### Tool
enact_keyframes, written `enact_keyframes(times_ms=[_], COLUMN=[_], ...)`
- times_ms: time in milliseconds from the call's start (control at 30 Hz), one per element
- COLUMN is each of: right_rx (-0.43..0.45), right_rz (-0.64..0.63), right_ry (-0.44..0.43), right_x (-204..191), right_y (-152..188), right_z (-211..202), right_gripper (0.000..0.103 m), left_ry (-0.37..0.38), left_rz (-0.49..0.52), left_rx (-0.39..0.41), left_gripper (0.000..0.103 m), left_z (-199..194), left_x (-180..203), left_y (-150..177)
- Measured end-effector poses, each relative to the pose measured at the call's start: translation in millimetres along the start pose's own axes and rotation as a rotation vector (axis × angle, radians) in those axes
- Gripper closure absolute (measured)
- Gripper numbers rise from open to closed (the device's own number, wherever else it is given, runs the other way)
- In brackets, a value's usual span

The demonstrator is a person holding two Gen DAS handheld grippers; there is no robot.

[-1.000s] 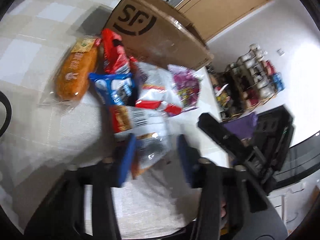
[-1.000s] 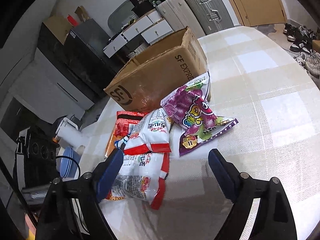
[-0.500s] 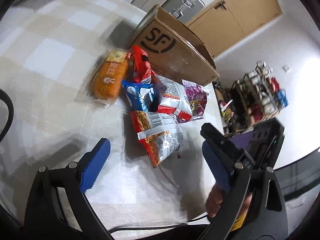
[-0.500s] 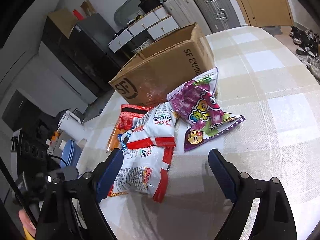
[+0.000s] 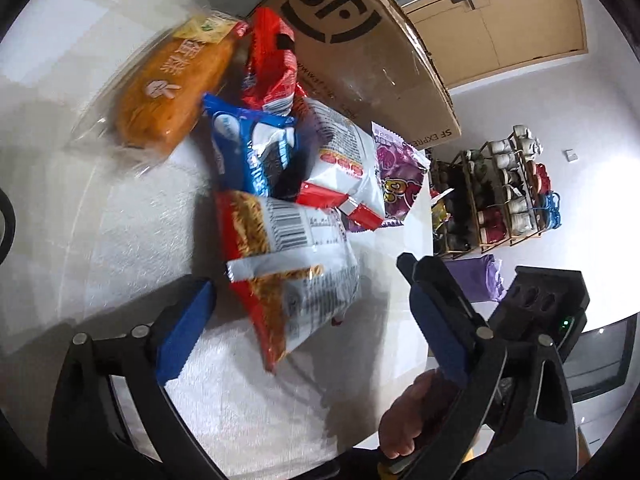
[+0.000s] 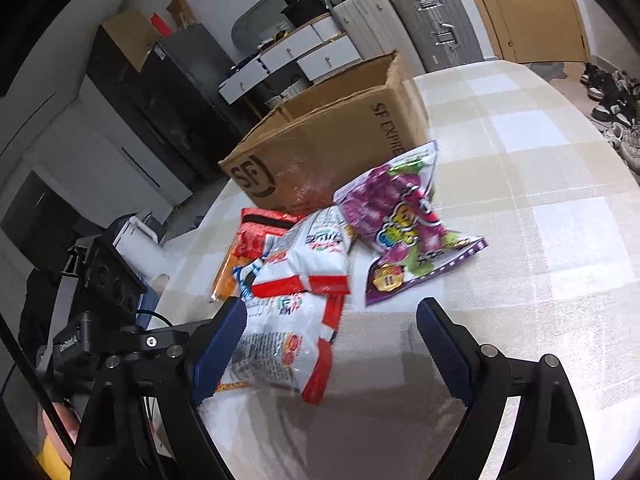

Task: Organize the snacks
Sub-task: 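Grasp the white noodle snack bag with the right tool while the left tool grasps the red stick-snack bag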

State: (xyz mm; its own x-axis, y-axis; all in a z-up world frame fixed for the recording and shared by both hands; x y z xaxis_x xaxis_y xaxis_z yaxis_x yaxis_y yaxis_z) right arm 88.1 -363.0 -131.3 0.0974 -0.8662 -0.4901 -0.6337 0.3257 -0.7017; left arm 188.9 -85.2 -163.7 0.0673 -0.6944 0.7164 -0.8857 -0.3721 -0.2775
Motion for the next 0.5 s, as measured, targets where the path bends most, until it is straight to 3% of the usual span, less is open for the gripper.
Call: enact_keyframes(times_ms=[33, 100, 133, 233, 333, 500], right_rx=[0.005, 0.022, 0.031, 0.060, 0.022, -0.124], right_rz=[0.001, 0.005, 0.008, 0.052, 0.105, 0.129], right_ry=[0.010, 0.030, 0.035, 0.031, 0.002, 0.036], right_x=[1, 4, 5, 8, 8, -1], right_y=[-2, -7, -9, -21, -31, -36], right_z=[0, -2, -3, -5, 5, 46], right_gripper=[0.014, 0.014, 0.014, 0.014, 0.014, 0.014], left_ry=[-0.014, -0.045, -0.054, -0.035, -0.043, -0.030], left_rz=[0.012, 0.057, 0.076, 0.063, 0.078, 0.089], left_rx=[-0.004, -0.001, -0.012, -0.024, 0.003, -0.012], left_gripper=[0.029, 0.044, 0.058, 0.063, 0.067, 0.072], left_z=[3, 7, 9, 17, 8, -11], left_x=[2, 6, 8, 8, 7, 1], left_y=[1, 3, 5, 5, 3, 3])
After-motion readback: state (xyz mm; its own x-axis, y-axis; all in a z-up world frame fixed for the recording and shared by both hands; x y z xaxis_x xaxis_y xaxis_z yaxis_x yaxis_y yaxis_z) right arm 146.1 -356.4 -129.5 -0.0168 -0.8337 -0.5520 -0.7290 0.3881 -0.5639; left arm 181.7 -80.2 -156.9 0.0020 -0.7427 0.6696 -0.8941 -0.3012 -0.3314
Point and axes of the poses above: each gripper's, at about its wrist camera, not at the fingertips, and z roughly the way its jaws point, x to its right, y to its underside, the point moved 1 cm from there along z, roughly the way its jaws point, and after that the axes turned 12 degrees about x, right-handed, at the moved point
